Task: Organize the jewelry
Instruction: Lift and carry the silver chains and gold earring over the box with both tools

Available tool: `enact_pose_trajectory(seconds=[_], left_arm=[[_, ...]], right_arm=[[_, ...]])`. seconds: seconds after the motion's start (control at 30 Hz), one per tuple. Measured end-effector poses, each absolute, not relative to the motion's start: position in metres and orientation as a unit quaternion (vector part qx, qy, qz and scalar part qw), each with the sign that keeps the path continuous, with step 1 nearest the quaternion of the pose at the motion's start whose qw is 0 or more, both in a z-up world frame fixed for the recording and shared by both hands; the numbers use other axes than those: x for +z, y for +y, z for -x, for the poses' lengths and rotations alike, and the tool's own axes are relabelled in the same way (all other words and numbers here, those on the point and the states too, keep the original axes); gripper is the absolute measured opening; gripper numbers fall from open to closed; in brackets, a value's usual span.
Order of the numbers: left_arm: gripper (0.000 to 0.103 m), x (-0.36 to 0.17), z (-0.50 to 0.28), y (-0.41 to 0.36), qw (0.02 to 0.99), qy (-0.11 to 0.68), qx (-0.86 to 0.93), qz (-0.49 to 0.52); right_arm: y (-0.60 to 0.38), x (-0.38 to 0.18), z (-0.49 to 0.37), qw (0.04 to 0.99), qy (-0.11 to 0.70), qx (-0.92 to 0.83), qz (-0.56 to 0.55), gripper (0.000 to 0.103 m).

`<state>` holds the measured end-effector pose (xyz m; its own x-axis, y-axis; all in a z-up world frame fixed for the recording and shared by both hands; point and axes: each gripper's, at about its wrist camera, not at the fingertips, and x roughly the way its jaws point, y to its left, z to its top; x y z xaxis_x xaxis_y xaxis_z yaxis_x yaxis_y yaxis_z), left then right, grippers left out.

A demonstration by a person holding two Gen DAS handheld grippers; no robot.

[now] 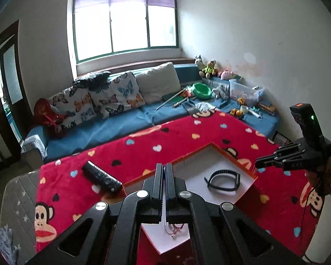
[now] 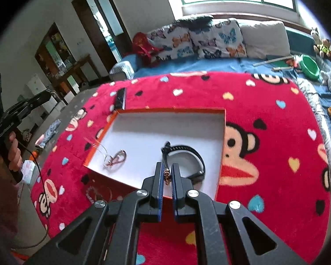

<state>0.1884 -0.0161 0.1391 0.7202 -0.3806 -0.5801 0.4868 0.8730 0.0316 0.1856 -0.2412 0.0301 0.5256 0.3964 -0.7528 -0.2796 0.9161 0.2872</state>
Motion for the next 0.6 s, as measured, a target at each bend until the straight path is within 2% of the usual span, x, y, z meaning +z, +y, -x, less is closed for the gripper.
enact_pose_trajectory(seconds=[0.6], left_arm=[[0.0,0.034,-0.21,-0.016,0.887,0.387,-0.237,-0.089]], right_arm=[[-0.243,-0.022,-0.211,0.822,0.549,0.14,-0.05,0.009]])
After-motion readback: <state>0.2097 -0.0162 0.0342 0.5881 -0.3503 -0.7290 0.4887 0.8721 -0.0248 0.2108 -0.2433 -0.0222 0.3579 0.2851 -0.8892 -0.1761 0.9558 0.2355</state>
